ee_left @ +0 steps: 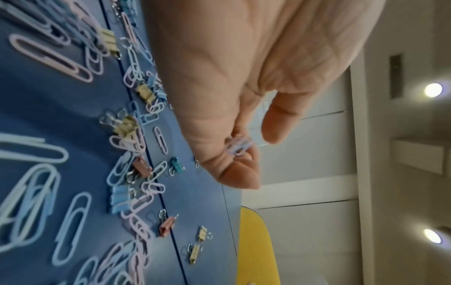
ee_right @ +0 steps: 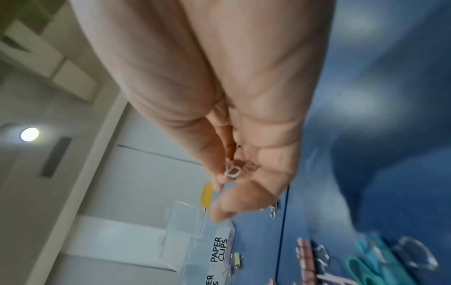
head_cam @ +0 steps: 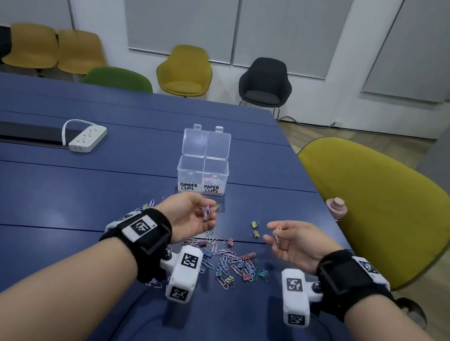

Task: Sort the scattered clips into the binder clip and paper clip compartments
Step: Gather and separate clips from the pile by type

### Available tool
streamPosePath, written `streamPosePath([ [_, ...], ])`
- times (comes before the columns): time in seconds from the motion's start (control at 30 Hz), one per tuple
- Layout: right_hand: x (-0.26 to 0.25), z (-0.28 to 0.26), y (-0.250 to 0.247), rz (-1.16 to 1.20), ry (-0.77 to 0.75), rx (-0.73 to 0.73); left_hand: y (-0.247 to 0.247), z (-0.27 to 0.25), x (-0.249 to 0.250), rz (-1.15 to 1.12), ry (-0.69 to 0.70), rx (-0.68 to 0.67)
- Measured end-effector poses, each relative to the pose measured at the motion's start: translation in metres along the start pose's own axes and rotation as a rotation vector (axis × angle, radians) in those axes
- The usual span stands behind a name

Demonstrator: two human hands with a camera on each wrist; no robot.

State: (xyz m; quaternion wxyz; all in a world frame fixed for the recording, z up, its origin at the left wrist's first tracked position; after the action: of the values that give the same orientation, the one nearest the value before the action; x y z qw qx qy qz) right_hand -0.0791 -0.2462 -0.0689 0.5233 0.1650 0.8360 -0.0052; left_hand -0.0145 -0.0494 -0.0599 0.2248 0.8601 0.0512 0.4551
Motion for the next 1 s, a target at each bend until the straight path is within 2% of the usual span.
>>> streamPosePath([
  [0.07,0.002,-0.003,0.003,0.088,-0.001,0.010,0.002,-0.004,-0.011,0.063,-0.065,-0.020],
  [0.13,0.006,-0.003,0.004,0.014,-0.017,0.049,0.006,-0.004,-0.021,0.270,-0.060,-0.024],
  [0.2,0.005,-0.002,0.005,-0.364,-0.108,0.104,0.011,-0.003,-0.020,0.632,0.068,0.010],
  [0.3,0.005,-0.001,0.023,-1.214,-0.269,0.067,0.036,-0.007,-0.016,1.374,0.356,-0.025],
  [0.33,0.008,-0.001,0.030,-1.368,-0.290,0.040,0.044,-0.007,-0.021,1.514,0.388,-0.069],
  [0.4,0.010,0.000,0.039,-1.489,-0.317,0.030,0.054,-0.006,-0.032,1.709,0.397,-0.106],
  [0.57,0.009,0.004,0.053,-1.584,-0.334,0.061,0.066,0.003,-0.041,1.823,0.436,-0.091],
  [0.83,0.008,0.011,0.054,-1.625,-0.324,0.034,0.051,0.015,-0.045,2.039,0.357,-0.027],
  [0.93,0.003,0.009,0.050,-1.527,-0.354,0.009,0.044,0.017,-0.037,1.878,0.329,0.013],
  [1.0,-0.002,0.007,0.044,-1.338,-0.357,-0.003,0.037,0.015,-0.030,1.615,0.252,0.059],
])
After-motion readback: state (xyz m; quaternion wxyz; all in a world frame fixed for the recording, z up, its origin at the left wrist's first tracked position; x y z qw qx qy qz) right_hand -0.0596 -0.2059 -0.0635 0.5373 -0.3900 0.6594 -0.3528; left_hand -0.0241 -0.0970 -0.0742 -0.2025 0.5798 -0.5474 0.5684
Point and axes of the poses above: each hand's wrist, its own z-axis towards the middle knuckle, its own y-axis out of the palm, x = y × z, the point moved 10 cm from there along z, towards the middle knuckle, and after that the axes turned 7 degrees about x, right-handed, at the moved point
